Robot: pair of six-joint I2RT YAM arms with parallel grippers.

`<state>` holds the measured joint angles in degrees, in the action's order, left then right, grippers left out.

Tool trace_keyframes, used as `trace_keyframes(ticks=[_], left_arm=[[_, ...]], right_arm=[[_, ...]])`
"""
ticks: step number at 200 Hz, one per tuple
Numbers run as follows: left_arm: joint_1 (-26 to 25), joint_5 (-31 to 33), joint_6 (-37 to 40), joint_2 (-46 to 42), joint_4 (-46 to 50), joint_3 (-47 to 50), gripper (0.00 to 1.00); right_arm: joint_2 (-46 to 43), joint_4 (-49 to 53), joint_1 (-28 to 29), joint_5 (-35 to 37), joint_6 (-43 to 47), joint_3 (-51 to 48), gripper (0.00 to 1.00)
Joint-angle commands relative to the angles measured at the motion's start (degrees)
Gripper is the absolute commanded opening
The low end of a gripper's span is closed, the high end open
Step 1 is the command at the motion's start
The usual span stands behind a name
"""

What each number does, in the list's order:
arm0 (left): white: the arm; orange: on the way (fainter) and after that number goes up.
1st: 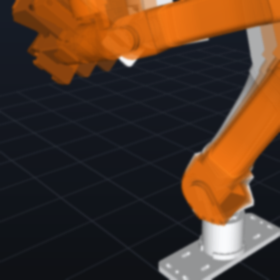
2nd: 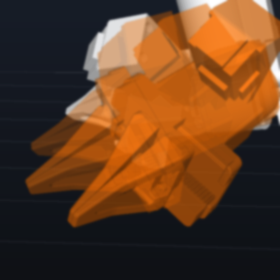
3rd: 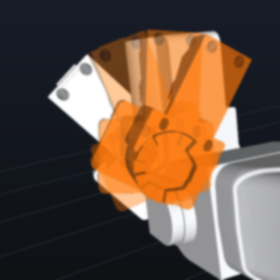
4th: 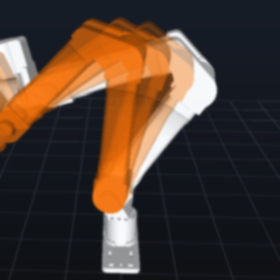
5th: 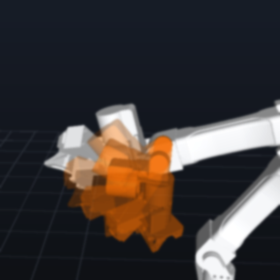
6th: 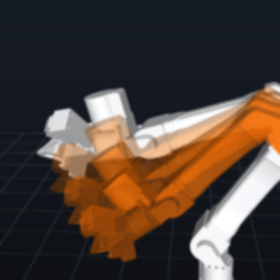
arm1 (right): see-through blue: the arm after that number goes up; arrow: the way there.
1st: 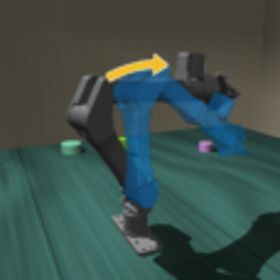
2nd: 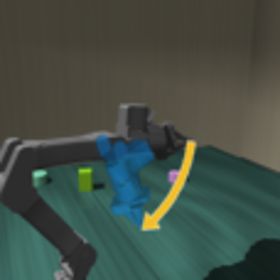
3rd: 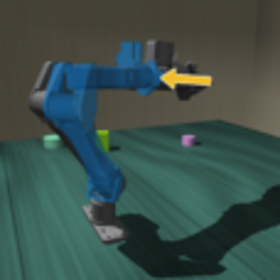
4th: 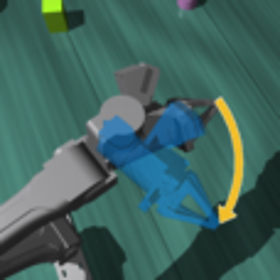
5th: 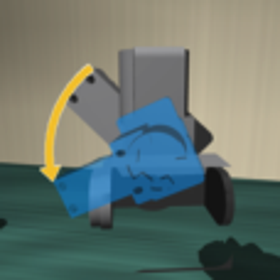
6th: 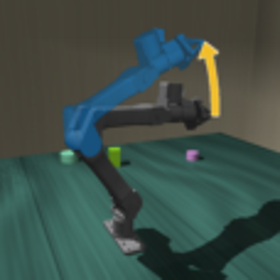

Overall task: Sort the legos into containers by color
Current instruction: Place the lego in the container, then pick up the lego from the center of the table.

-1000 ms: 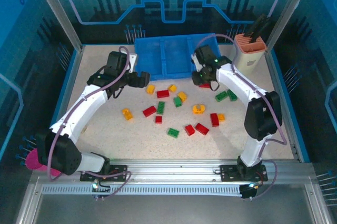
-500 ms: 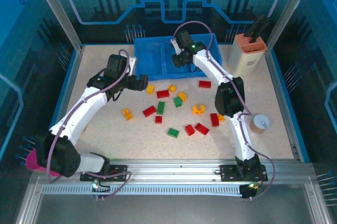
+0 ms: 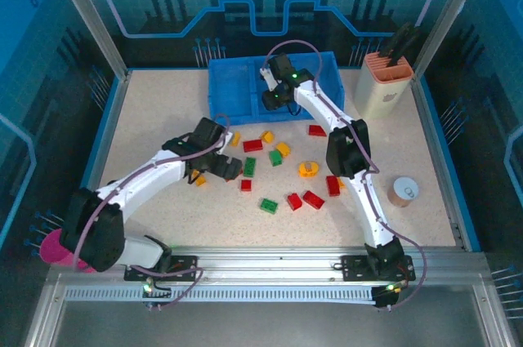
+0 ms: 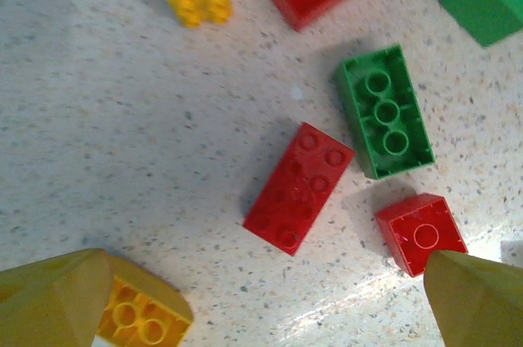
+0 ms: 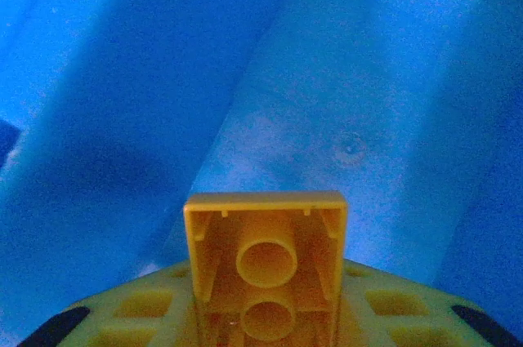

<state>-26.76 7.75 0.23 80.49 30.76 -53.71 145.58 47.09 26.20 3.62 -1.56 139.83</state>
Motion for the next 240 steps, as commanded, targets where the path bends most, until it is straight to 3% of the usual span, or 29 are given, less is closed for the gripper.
trace_keyframes(ticks=[1,47,84,189,218,240], left_arm=[[-2.09,2.81,2.26,3.18,-0.23,0.89,0.97],[-3.16,3.53,2.31,9.86,0.58,-0.68,0.93],[-3.18,2.91,3.34,12.59,-0.68,-1.78,0.92],[-3.07,3.68,9.48,24.29,-2.86,-7.49,0.86],[-3.12,2.19,9.36,25.93,-1.69,-8.29,0.75],[-3.12,0.95,7.83,26.26,-1.22,-7.19,0.73]], right_arm=[[-2.57,0.11,-0.03,-3.13,1.47,-0.77,0.43],[-8.10,-2.79,-0.05,-3.98,1.82,-6.53,0.56],[-11.98,-4.25,0.25,-5.68,2.04,-10.09,0.58],[-30.42,-17.93,0.35,-5.59,-1.43,-38.40,0.59],[-32.67,-19.65,0.29,-5.24,-2.92,-43.41,0.59],[-34.58,-19.83,0.34,-4.06,-3.27,-46.30,0.59]])
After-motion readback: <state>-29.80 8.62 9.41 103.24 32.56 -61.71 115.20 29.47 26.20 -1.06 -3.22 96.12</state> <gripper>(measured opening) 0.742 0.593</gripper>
